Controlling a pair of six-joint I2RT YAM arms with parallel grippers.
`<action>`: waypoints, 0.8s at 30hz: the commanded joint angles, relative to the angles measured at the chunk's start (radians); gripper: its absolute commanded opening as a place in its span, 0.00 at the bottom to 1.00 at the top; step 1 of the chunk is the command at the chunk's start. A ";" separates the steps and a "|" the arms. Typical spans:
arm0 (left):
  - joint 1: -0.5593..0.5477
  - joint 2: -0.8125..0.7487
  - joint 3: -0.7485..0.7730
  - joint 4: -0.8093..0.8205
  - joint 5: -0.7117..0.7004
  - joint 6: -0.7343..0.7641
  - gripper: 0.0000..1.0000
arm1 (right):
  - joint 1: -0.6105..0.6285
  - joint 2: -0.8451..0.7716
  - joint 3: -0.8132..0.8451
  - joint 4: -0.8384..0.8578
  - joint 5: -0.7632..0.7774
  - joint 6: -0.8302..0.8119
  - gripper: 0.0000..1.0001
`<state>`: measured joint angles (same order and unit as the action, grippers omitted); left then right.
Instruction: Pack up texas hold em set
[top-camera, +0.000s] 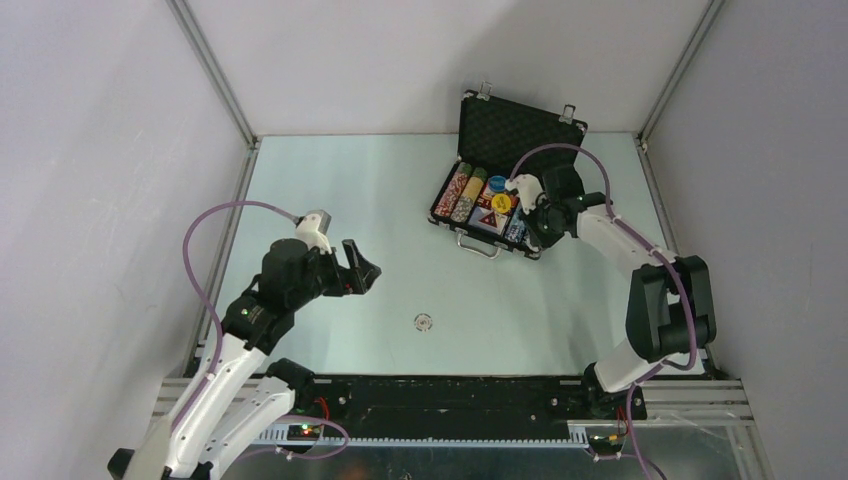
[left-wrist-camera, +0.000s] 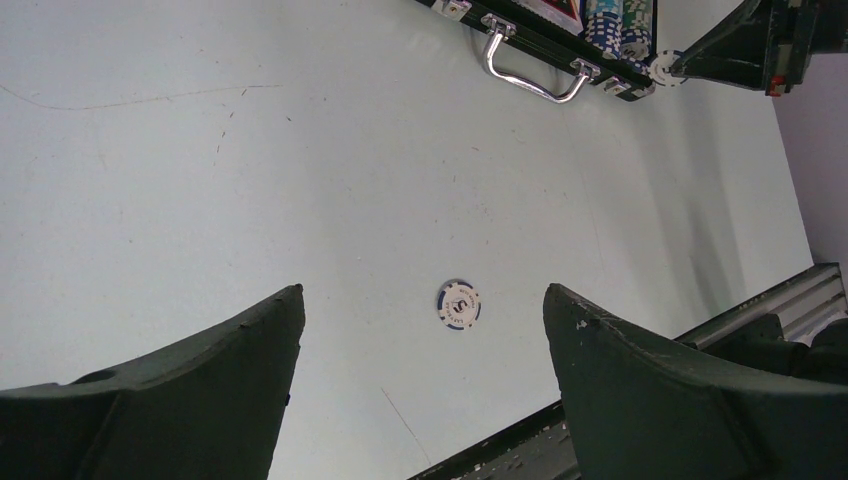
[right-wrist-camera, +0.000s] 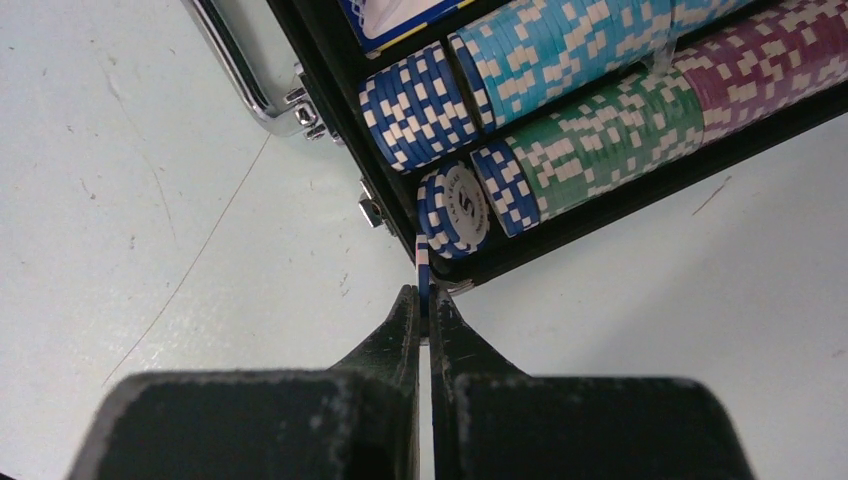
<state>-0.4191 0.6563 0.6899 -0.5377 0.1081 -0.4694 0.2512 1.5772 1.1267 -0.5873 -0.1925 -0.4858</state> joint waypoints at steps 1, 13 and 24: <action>0.005 -0.005 0.019 0.012 -0.007 0.022 0.93 | 0.003 0.024 0.052 0.029 0.027 -0.027 0.00; 0.006 0.006 0.019 0.013 -0.001 0.022 0.93 | 0.012 0.066 0.076 0.036 0.033 -0.056 0.00; 0.005 0.015 0.020 0.013 0.006 0.021 0.93 | 0.042 0.094 0.076 0.077 0.217 -0.109 0.00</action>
<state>-0.4183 0.6704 0.6899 -0.5385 0.1093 -0.4694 0.2893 1.6440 1.1797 -0.5480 -0.0883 -0.5571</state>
